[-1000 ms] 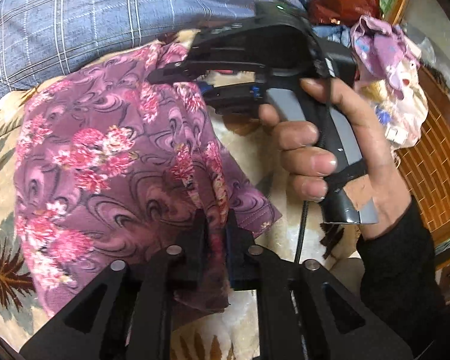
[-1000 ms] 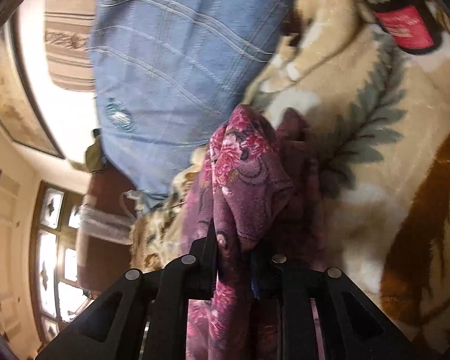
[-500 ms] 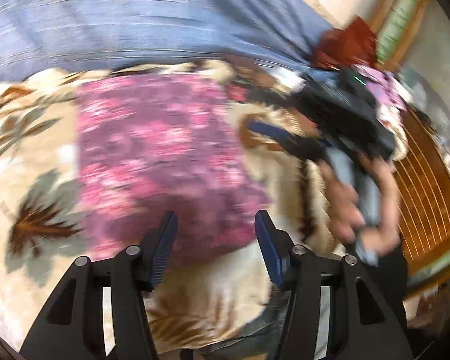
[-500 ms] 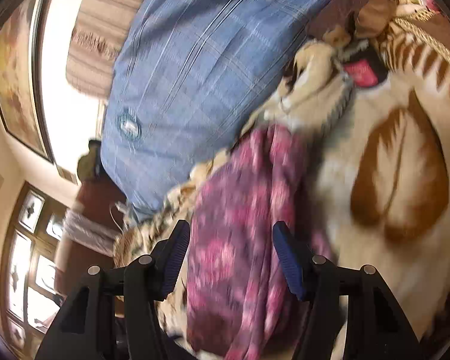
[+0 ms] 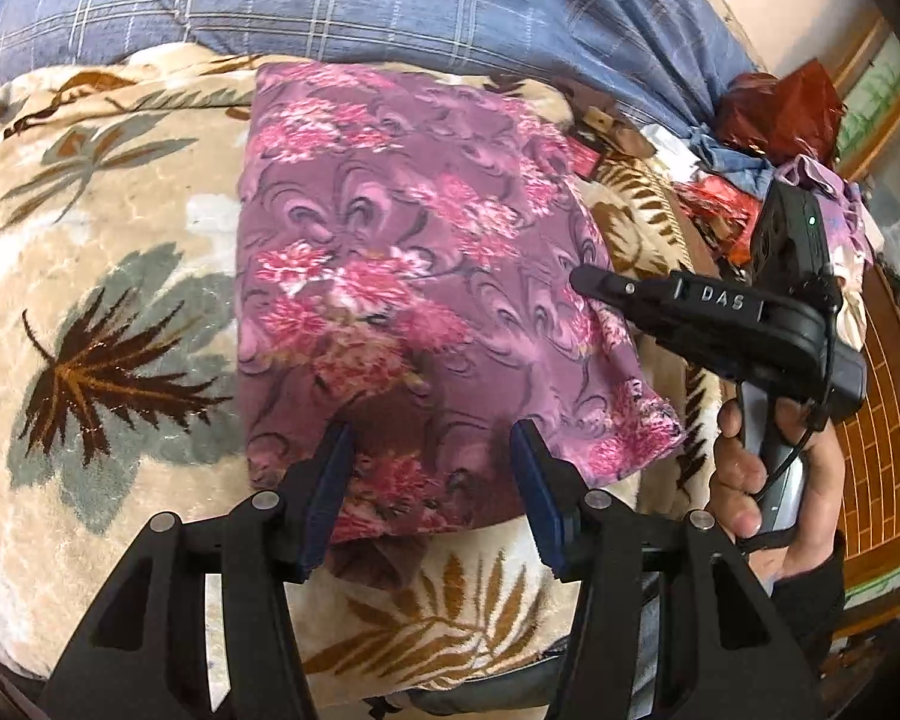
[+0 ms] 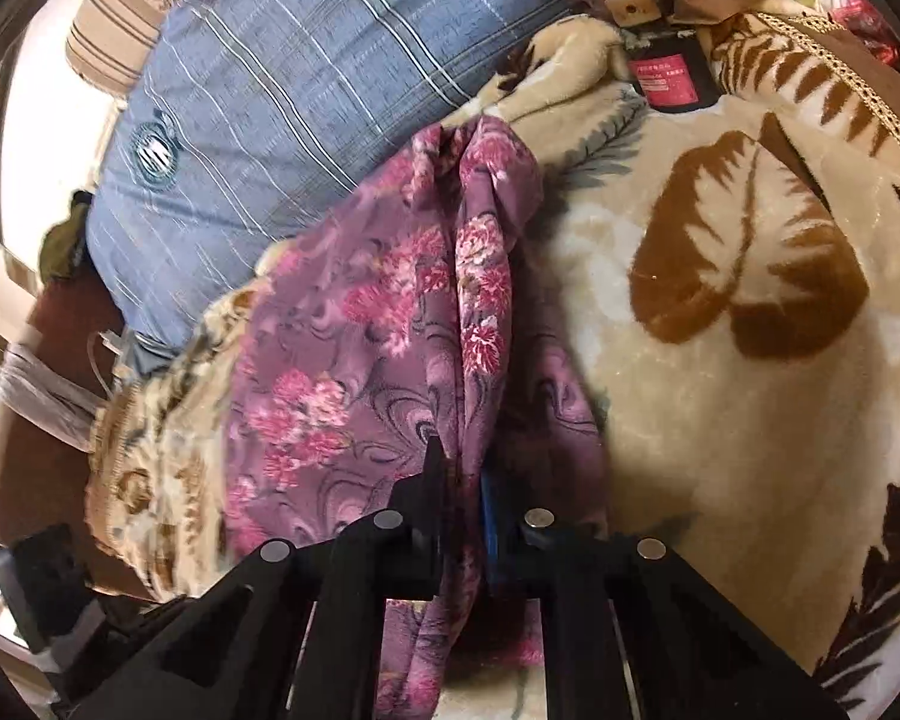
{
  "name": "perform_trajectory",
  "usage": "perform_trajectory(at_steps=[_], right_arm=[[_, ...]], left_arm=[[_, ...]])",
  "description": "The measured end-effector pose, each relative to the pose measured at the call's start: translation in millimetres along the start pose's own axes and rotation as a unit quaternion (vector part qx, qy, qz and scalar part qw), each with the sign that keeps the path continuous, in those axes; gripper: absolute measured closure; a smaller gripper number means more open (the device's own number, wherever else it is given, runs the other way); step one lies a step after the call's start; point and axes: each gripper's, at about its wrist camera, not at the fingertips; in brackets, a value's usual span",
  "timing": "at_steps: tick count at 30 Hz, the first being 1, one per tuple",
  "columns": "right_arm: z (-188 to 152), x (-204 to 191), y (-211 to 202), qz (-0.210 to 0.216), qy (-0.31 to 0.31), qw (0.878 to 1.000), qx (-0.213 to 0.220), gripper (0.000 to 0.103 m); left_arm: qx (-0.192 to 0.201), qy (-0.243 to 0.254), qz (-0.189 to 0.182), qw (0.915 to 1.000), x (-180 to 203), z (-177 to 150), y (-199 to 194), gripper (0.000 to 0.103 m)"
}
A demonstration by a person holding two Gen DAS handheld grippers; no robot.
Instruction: Fold small clothes
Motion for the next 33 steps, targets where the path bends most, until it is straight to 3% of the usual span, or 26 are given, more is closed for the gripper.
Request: perform_trajectory(at_steps=[5,8,10,12,14,16,18,20,23,26,31,33], right_arm=[[1.6,-0.6,-5.5,-0.011,-0.008,1.000,0.026,0.095],[2.5,17.1,26.1,-0.026,0.013,0.999,-0.031,0.094],[3.9,18.4,17.8,-0.017,0.023,0.999,-0.015,0.090],[2.5,20.6,9.6,-0.019,0.028,0.999,-0.002,0.074],[1.1,21.6,0.8,-0.007,0.033,0.999,0.002,0.069],[-2.8,19.7,-13.9,0.014,0.038,0.999,0.022,0.055],[-11.5,14.0,-28.7,0.034,0.037,0.998,0.046,0.028],[-21.6,12.1,-30.4,0.033,0.035,0.998,0.042,0.021],[-26.4,16.9,-13.1,-0.008,0.042,0.999,0.003,0.021],[-26.9,18.4,-6.9,-0.027,0.039,0.999,-0.014,0.024],[-28.0,26.5,-11.4,-0.028,0.049,0.998,-0.019,0.043],[-29.8,29.7,-9.1,-0.025,0.045,0.998,-0.027,0.065]], left_arm=[[-0.005,-0.001,-0.004,1.0000,-4.5,-3.5,2.2,0.051],[-0.011,-0.010,-0.012,0.9998,-8.2,-4.4,5.1,0.051],[-0.010,-0.016,-0.019,0.9996,-10.2,-4.5,0.8,0.051],[0.000,-0.024,-0.027,0.9993,-15.0,-5.9,-9.3,0.051],[0.006,-0.039,-0.031,0.9987,-24.5,-6.8,-16.8,0.050],[0.009,-0.063,-0.021,0.9978,-42.0,-6.2,-21.9,0.047],[0.016,-0.095,-0.005,0.9953,-62.5,-5.7,-23.5,0.046],[0.011,-0.137,-0.008,0.9905,-84.2,-5.0,-20.2,0.045],[0.000,-0.175,-0.026,0.9842,-101.7,-5.9,-10.3,0.045],[-0.019,-0.180,-0.040,0.9827,-102.4,-6.3,4.5,0.045],[-0.038,-0.146,-0.084,0.9850,-79.5,-11.3,15.1,0.045],[-0.050,-0.153,-0.095,0.9823,-75.1,-13.1,26.2,0.045]])
Point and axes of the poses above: each gripper's, at about its wrist camera, not at the fingertips, and y roughly the way its jaws point, x to its right, z to its top, and after that the axes turned 5 degrees about z, right-handed
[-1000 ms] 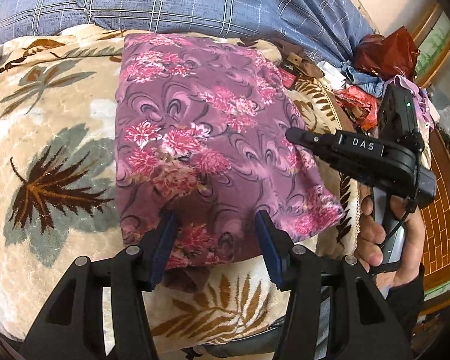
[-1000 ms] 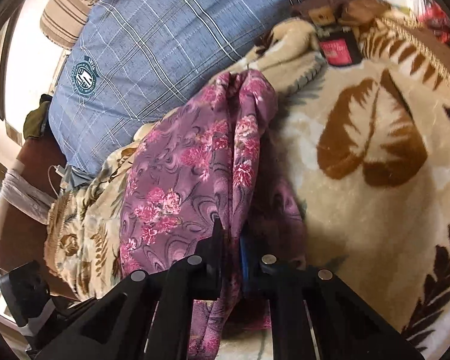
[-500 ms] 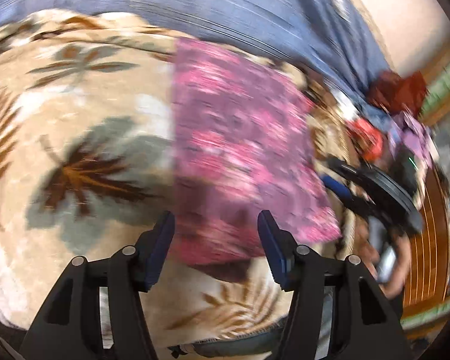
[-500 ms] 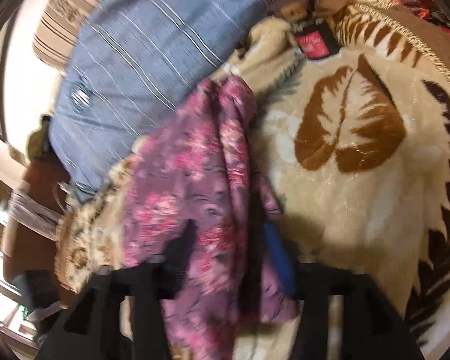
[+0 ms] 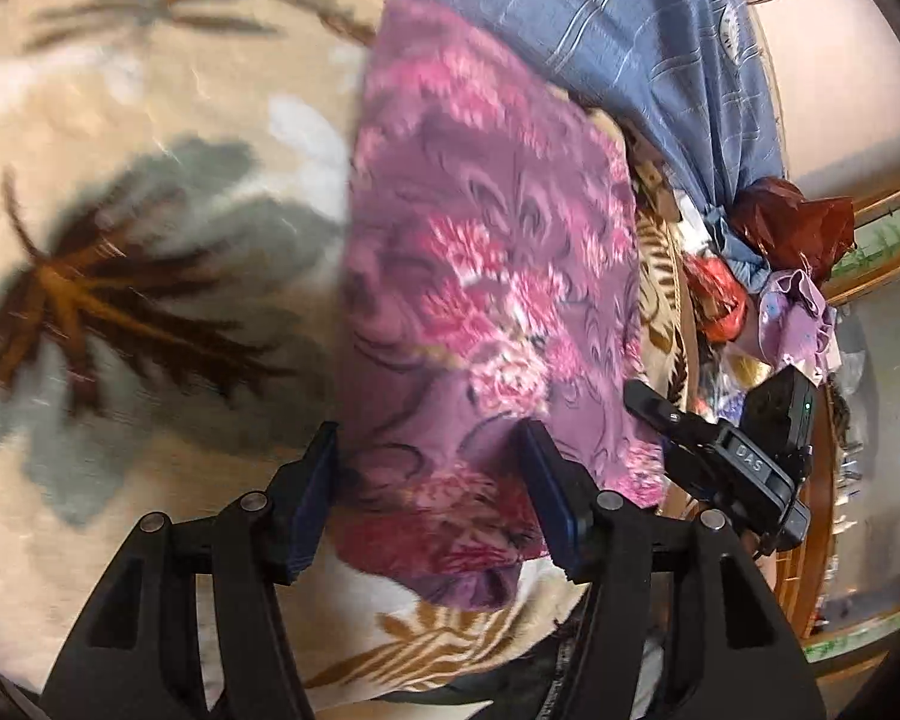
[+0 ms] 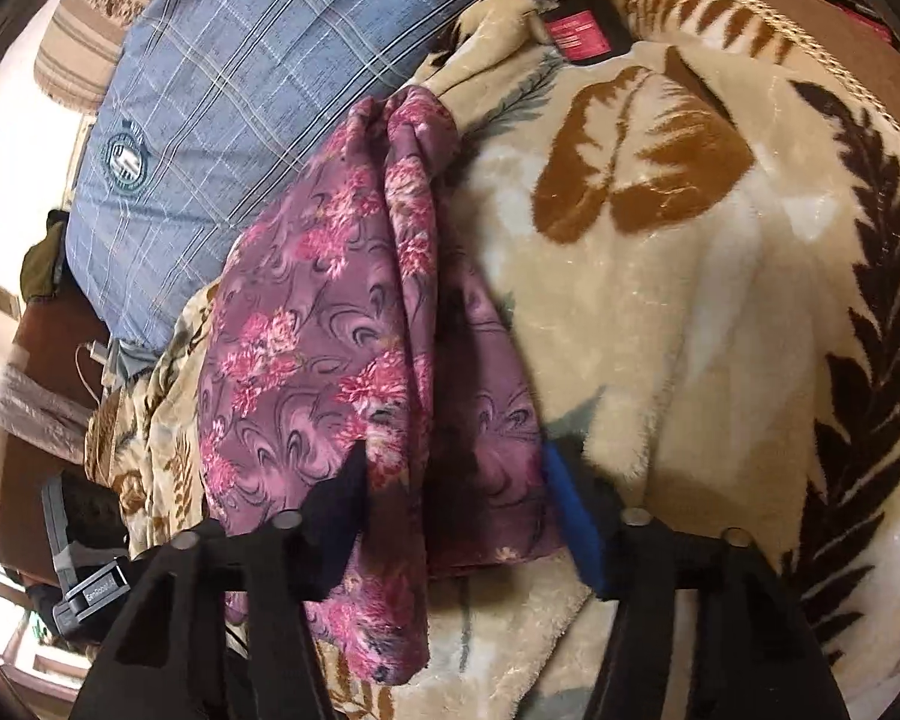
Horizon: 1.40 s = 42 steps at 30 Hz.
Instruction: Fold small clothes
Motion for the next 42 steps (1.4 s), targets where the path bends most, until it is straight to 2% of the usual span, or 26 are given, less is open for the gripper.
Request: perform_trajectory(at_steps=[1,2,3,4,5,6,9,12,15,19,22,25,26,27,28,29,31,32,33,35,36,39,42], right_arm=[[0.3,-0.8,-0.1,0.005,0.002,1.000,-0.003,0.075],[0.0,2.1,1.8,0.017,0.004,1.000,-0.009,0.087],[0.0,0.9,1.8,0.014,0.001,1.000,-0.008,0.087],[0.3,-0.5,1.7,0.014,-0.002,1.000,-0.007,0.087],[-0.2,-2.6,0.4,0.013,-0.008,1.000,-0.005,0.089],[-0.2,-5.4,-0.3,0.014,-0.011,1.000,-0.004,0.090],[-6.5,-25.0,-13.6,0.035,-0.019,0.999,0.003,0.091],[-29.1,-49.2,-26.1,0.045,-0.021,0.999,0.007,0.091],[-59.0,-47.5,-16.2,0.049,0.011,0.999,-0.010,0.091],[-70.7,-40.6,11.3,0.000,0.026,0.999,-0.038,0.091],[-68.3,-63.5,-7.2,-0.034,-0.011,0.999,-0.018,0.091],[-73.3,-68.8,-4.8,-0.050,-0.021,0.998,-0.026,0.091],[-75.0,-65.7,7.1,-0.060,-0.026,0.997,-0.039,0.088],[-75.8,-63.3,15.0,-0.066,-0.027,0.996,-0.047,0.080],[-74.7,-63.4,16.8,-0.066,-0.027,0.996,-0.046,0.079],[-75.2,-65.8,12.2,-0.062,-0.027,0.997,-0.039,0.078],[-74.9,-67.8,-2.4,-0.053,-0.022,0.998,-0.024,0.063],[-72.9,-67.1,-13.4,-0.041,-0.017,0.999,-0.013,0.044],[-68.1,-70.1,-24.4,-0.022,-0.017,1.000,0.001,0.031],[-51.9,-76.5,-40.7,-0.002,-0.027,0.999,0.020,0.028],[-37.9,-81.6,-48.2,0.002,-0.036,0.999,0.033,0.027],[8.5,-86.4,-49.1,0.013,-0.050,0.997,0.060,0.015],[57.3,-67.8,-13.5,0.050,-0.010,0.997,0.052,0.015]], left_arm=[[0.005,-0.004,-0.003,1.0000,0.6,0.0,1.2,0.045],[0.010,-0.001,-0.002,0.9999,2.5,0.0,0.4,0.059],[0.012,0.007,0.005,0.9999,5.3,0.3,-0.2,0.069],[0.013,0.008,0.009,0.9999,6.7,1.1,-1.0,0.072],[0.014,0.004,0.004,0.9999,6.3,1.2,-3.6,0.085],[0.014,-0.001,-0.006,0.9999,4.8,2.6,-9.7,0.091],[0.031,-0.003,-0.035,0.9989,1.8,5.2,-42.3,0.093],[0.041,0.010,-0.034,0.9985,1.7,-0.8,-74.2,0.093],[0.038,0.021,-0.020,0.9989,-7.8,-14.9,-84.5,0.093],[-0.006,0.015,0.031,0.9994,-30.3,-26.4,-44.2,0.093],[0.028,0.019,-0.005,0.9994,-22.9,-33.2,-63.4,0.093],[0.038,0.032,-0.001,0.9988,-14.8,-34.0,-69.6,0.092],[0.036,0.041,0.013,0.9984,-14.6,-34.3,-63.7,0.089],[0.020,0.058,0.040,0.9973,-15.1,-34.8,-51.8,0.085],[0.004,0.069,0.060,0.9958,-15.4,-36.3,-43.2,0.082],[-0.003,0.072,0.063,0.9954,-17.8,-37.8,-42.0,0.079],[0.013,0.078,0.042,0.9960,-18.8,-39.5,-59.5,0.078],[0.025,0.080,0.039,0.9957,-17.6,-38.4,-71.1,0.073],[0.044,0.083,0.036,0.9949,-15.7,-35.0,-84.7,0.059],[0.084,0.088,0.038,0.9919,-11.8,-23.1,-106.9,0.047],[0.094,0.088,0.043,0.9907,-9.2,-11.1,-112.8,0.047],[0.088,0.086,0.038,0.9917,-1.0,27.5,-105.1,0.044],[0.070,0.069,0.032,0.9947,1.4,64.3,-77.7,0.044]])
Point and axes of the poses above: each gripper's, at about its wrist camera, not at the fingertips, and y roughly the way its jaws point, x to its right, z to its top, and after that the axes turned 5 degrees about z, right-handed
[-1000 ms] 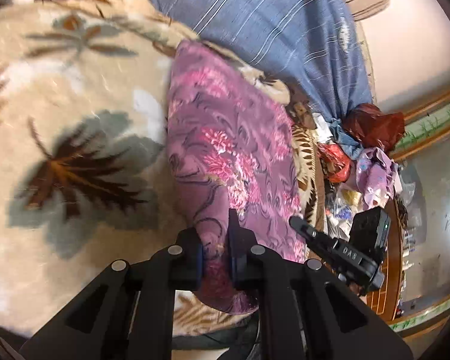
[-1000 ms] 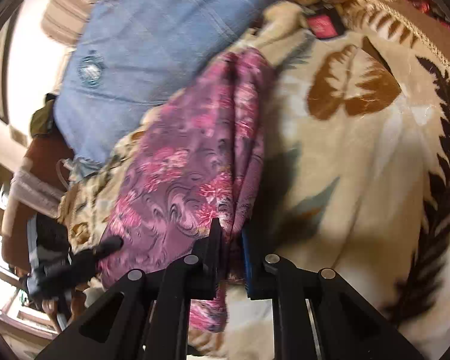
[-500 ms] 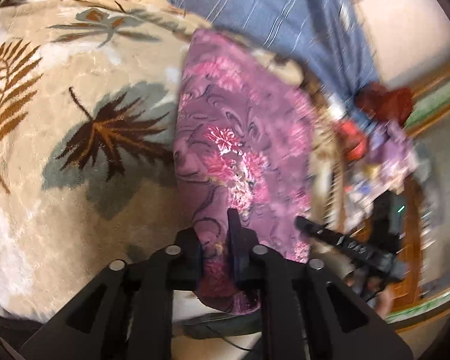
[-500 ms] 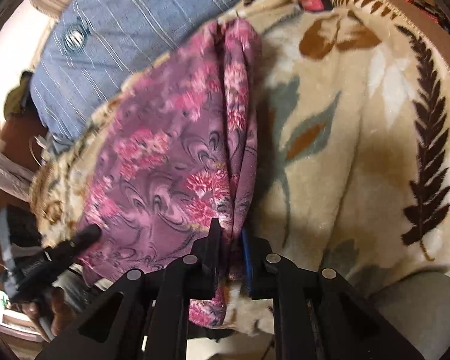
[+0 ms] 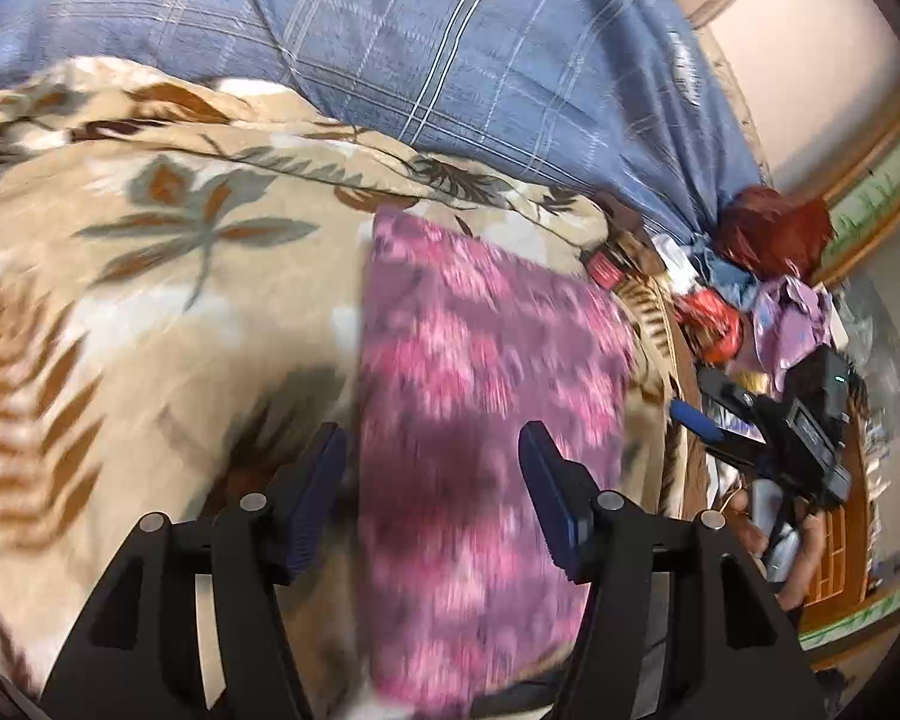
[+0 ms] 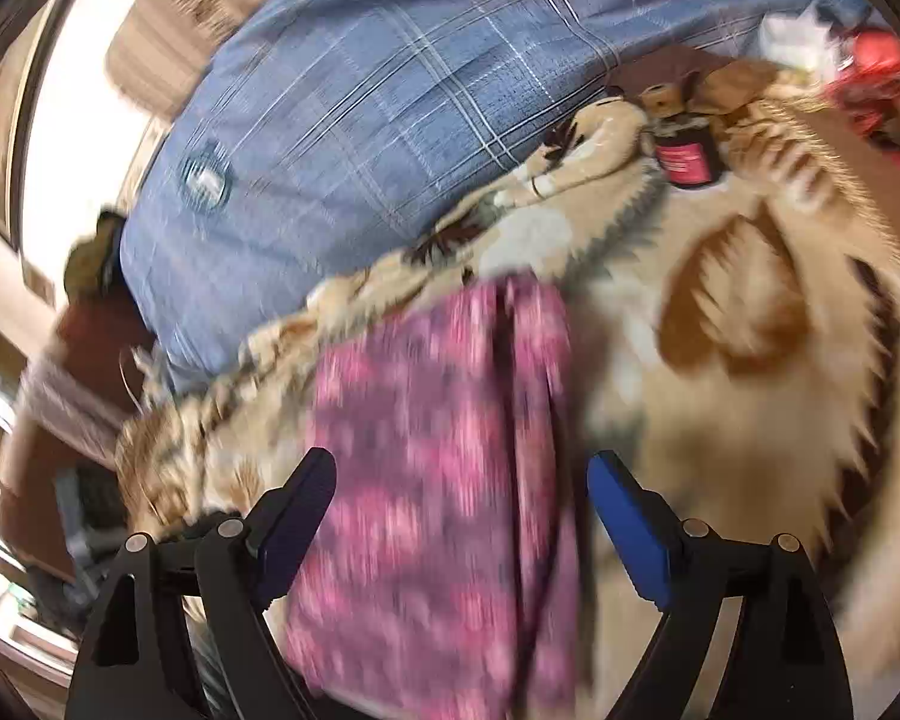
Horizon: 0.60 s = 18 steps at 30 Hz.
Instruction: Fold small clothes
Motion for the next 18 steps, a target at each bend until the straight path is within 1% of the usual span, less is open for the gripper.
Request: perform_trajectory(at_steps=[1,2,3,4,5,6,7,9,10,11,13,14,15,16,17,18], right_arm=[[8.0,8.8,18.7,0.000,0.010,1.000,-0.005,0.016],[10.0,16.4,26.0,-0.004,0.010,1.000,-0.008,0.019],[8.0,23.0,38.8,-0.008,0.009,1.000,-0.014,0.023],[3.9,28.9,46.7,-0.002,0.015,1.000,-0.025,0.024],[-1.1,34.3,56.5,0.010,0.021,0.999,-0.043,0.028],[-5.3,39.3,65.1,0.015,0.026,0.998,-0.058,0.036],[-6.7,42.1,67.2,0.015,0.025,0.998,-0.059,0.040],[-2.3,42.4,68.9,0.029,0.021,0.998,-0.058,0.047],[-0.4,43.8,71.1,0.038,0.025,0.997,-0.060,0.049],[0.0,45.9,73.7,0.045,0.031,0.997,-0.061,0.049],[-2.0,45.9,74.0,0.048,0.030,0.997,-0.059,0.052],[-3.3,43.6,73.5,0.045,0.023,0.997,-0.061,0.060],[-4.2,43.7,71.9,0.045,0.019,0.997,-0.061,0.063],[-3.9,43.8,71.0,0.043,0.016,0.997,-0.058,0.065],[-5.0,41.6,69.8,0.045,0.013,0.998,-0.052,0.070],[-4.9,41.2,67.0,0.049,0.012,0.998,-0.046,0.077]], left_arm=[[-0.009,-0.012,-0.003,0.9999,-2.5,10.1,12.7,0.044],[-0.021,-0.024,-0.003,0.9995,-5.7,22.1,31.1,0.044],[-0.029,-0.033,-0.005,0.9990,-8.8,23.9,40.3,0.044],[-0.037,-0.039,-0.008,0.9985,-10.8,26.8,49.4,0.044],[-0.044,-0.042,-0.017,0.9980,-12.4,29.9,60.2,0.044],[-0.045,-0.040,-0.023,0.9979,-11.3,29.3,64.2,0.044],[-0.044,-0.037,-0.030,0.9979,-11.0,29.6,69.4,0.044],[-0.046,-0.043,-0.027,0.9977,-14.0,29.2,81.8,0.044],[-0.050,-0.051,-0.031,0.9970,-16.0,27.8,87.4,0.044],[-0.042,-0.057,-0.036,0.9968,-17.0,26.3,88.4,0.045],[-0.035,-0.055,-0.033,0.9974,-14.3,22.8,85.2,0.049],[-0.028,-0.051,-0.025,0.9980,-11.5,20.5,82.5,0.055],[-0.024,-0.051,-0.020,0.9982,-9.7,19.0,81.2,0.064],[-0.021,-0.049,-0.020,0.9984,-7.1,17.8,80.7,0.070],[-0.018,-0.047,-0.018,0.9986,-5.2,17.0,78.8,0.076],[-0.015,-0.050,-0.020,0.9985,-4.1,16.4,73.6,0.080]])
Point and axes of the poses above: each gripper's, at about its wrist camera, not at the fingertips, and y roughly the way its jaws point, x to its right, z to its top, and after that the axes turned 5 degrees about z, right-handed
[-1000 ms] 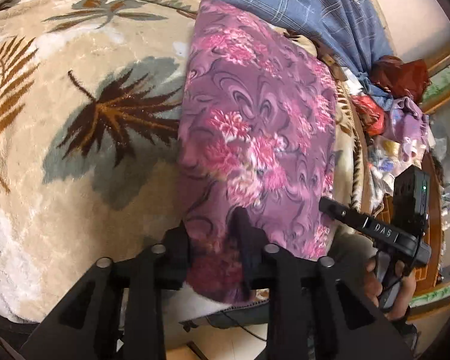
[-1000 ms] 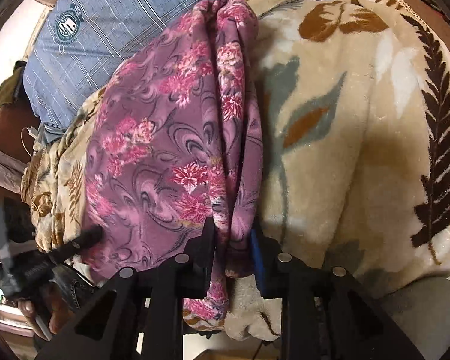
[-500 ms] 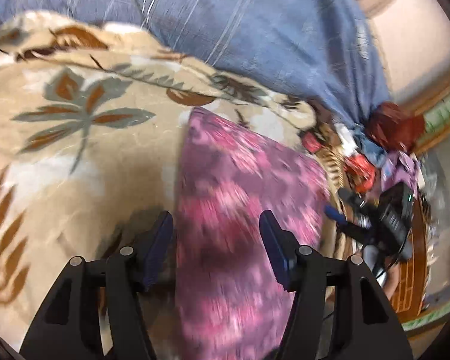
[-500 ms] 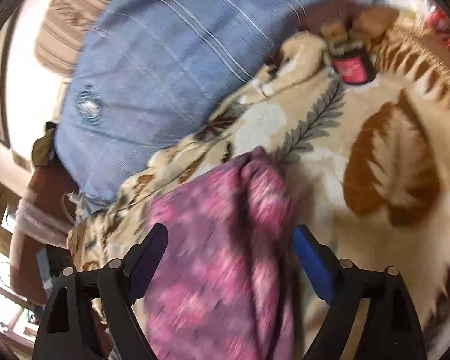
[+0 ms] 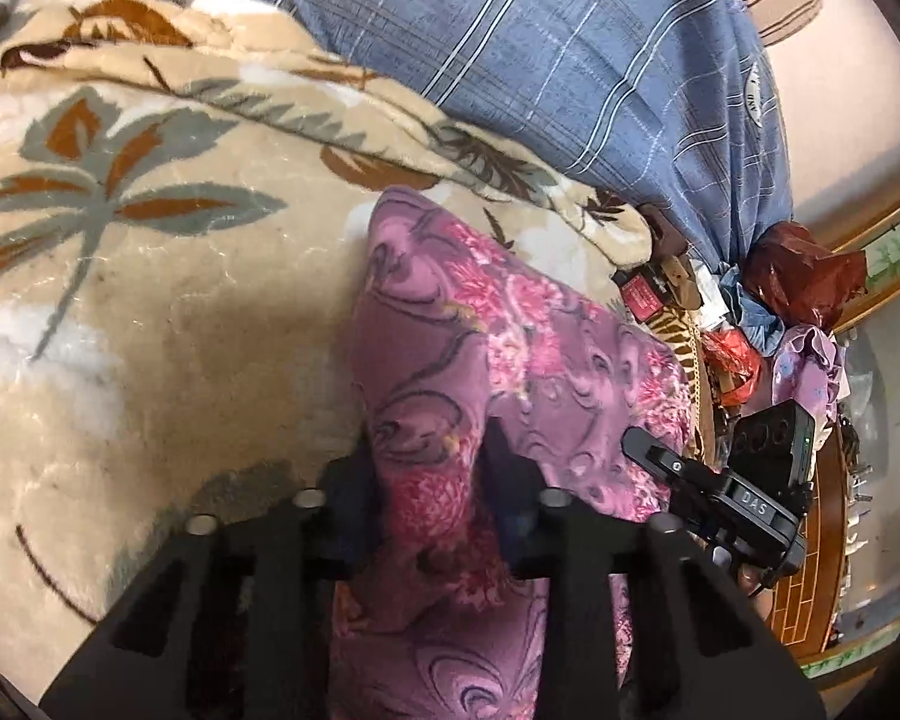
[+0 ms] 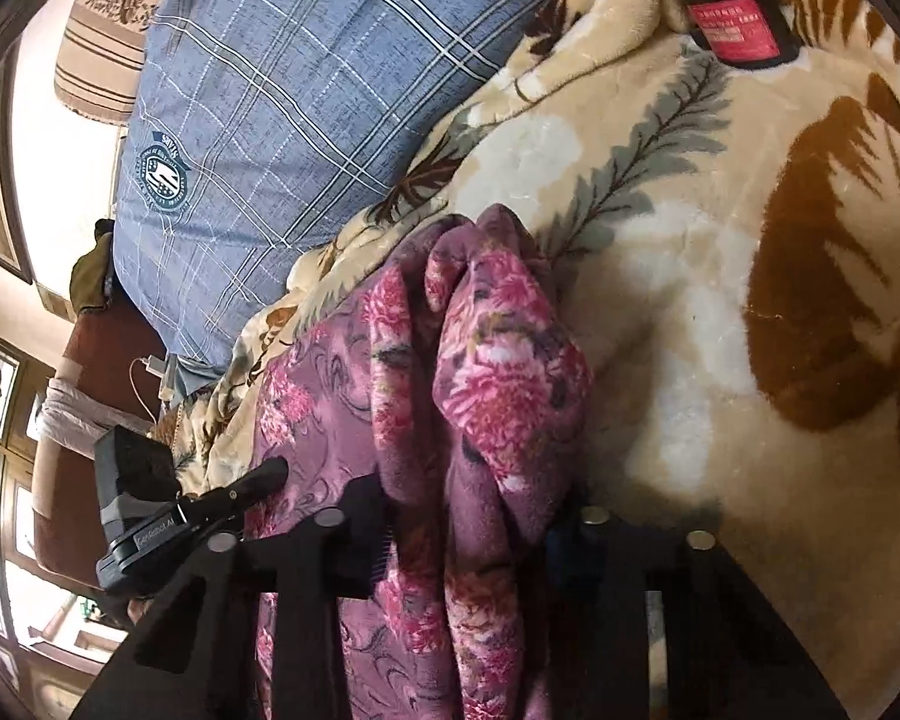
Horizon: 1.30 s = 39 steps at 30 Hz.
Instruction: Fold small clothes
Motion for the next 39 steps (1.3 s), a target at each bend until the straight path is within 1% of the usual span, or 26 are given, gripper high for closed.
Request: perform_trajectory(at_steps=[1,3,5,8,11,13,16,17,19,20,22,23,24,25,26,27,28,29,30,31,32,35,36,37,38,39], right_arm=[[-2.2,-6.0,-4.3,0.002,-0.009,1.000,0.006,0.078],[-3.9,-25.1,-9.6,0.010,-0.034,0.999,0.013,0.080],[-2.9,-56.1,-15.0,0.032,-0.063,0.997,0.021,0.080],[4.0,-98.1,-10.6,0.049,-0.097,0.994,0.017,0.081],[19.5,-129.9,13.5,0.056,-0.119,0.991,-0.004,0.081],[32.0,-141.2,46.8,0.049,-0.134,0.989,-0.024,0.081],[40.4,-137.2,88.1,0.023,-0.134,0.989,-0.052,0.081],[42.2,-133.2,105.5,0.008,-0.137,0.989,-0.062,0.080],[40.4,-120.8,122.2,-0.003,-0.131,0.989,-0.074,0.080],[41.8,-114.7,131.4,-0.010,-0.126,0.989,-0.079,0.079],[42.7,-101.0,148.0,-0.027,-0.117,0.988,-0.092,0.072],[42.8,-94.4,153.2,-0.035,-0.111,0.988,-0.098,0.066],[41.9,-90.7,151.2,-0.039,-0.103,0.989,-0.095,0.061],[39.1,-92.8,141.5,-0.040,-0.104,0.991,-0.080,0.061],[37.3,-97.7,132.8,-0.044,-0.113,0.990,-0.068,0.061],[29.5,-105.7,115.9,-0.055,-0.130,0.989,-0.047,0.057],[22.0,-111.1,102.4,-0.062,-0.136,0.988,-0.033,0.052],[11.9,-114.9,88.6,-0.063,-0.135,0.989,-0.024,0.036],[1.4,-114.8,76.9,-0.050,-0.130,0.990,-0.022,0.028],[-12.1,-111.3,68.5,-0.027,-0.121,0.992,-0.028,0.028],[-20.1,-107.8,67.6,-0.017,-0.111,0.993,-0.034,0.028],[-47.9,-89.6,67.1,-0.012,-0.085,0.995,-0.042,0.028],[-53.7,-82.2,69.4,-0.013,-0.072,0.996,-0.043,0.028],[-55.7,-78.8,69.7,-0.010,-0.062,0.997,-0.043,0.028],[-56.6,-77.5,70.5,-0.003,-0.056,0.998,-0.038,0.028],[-56.7,-76.1,68.3,0.001,-0.053,0.998,-0.032,0.028]], left_arm=[[0.002,-0.006,-0.007,1.0000,0.2,0.4,-6.3,0.082],[0.018,-0.013,-0.026,0.9994,0.3,0.4,-31.1,0.083],[0.043,-0.002,-0.024,0.9988,1.2,0.5,-60.5,0.083],[0.083,0.010,-0.022,0.9963,-4.8,7.6,-104.9,0.083],[0.109,-0.008,-0.023,0.9937,-23.8,25.2,-133.0,0.083],[0.112,-0.021,-0.010,0.9934,-40.0,38.0,-134.6,0.083],[0.090,-0.039,0.016,0.9950,-71.6,52.2,-109.6,0.083],[0.084,-0.043,0.018,0.9954,-79.7,53.8,-101.1,0.083],[0.071,-0.058,0.018,0.9956,-102.6,57.9,-78.9,0.081],[0.065,-0.069,0.015,0.9954,-113.1,59.3,-68.7,0.079],[0.057,-0.091,0.007,0.9942,-128.5,58.9,-54.8,0.073],[0.055,-0.100,0.002,0.9935,-133.0,56.6,-51.1,0.063],[0.051,-0.108,-0.003,0.9929,-136.7,53.3,-51.4,0.059],[0.049,-0.110,-0.003,0.9928,-136.4,50.7,-56.3,0.059],[0.051,-0.102,0.002,0.9935,-132.9,48.3,-64.1,0.059],[0.061,-0.083,0.012,0.9946,-125.7,44.2,-76.4,0.057],[0.075,-0.066,0.023,0.9947,-118.5,38.4,-89.8,0.054],[0.089,-0.055,0.033,0.9939,-112.9,31.1,-100.3,0.048],[0.104,-0.045,0.048,0.9924,-106.9,18.2,-111.6,0.043],[0.108,-0.038,0.059,0.9917,-103.3,7.2,-116.1,0.042],[0.101,-0.029,0.070,0.9920,-98.8,-8.7,-114.8,0.042],[0.084,-0.020,0.103,0.9909,-98.1,-42.5,-98.4,0.042],[0.085,-0.025,0.097,0.9914,-99.5,-50.5,-94.6,0.042],[0.087,-0.032,0.083,0.9922,-98.4,-54.6,-92.3,0.042],[0.089,-0.038,0.061,0.9934,-97.8,-59.6,-90.8,0.042],[0.089,-0.038,0.051,0.9940,-96.0,-62.1,-92.0,0.042]])
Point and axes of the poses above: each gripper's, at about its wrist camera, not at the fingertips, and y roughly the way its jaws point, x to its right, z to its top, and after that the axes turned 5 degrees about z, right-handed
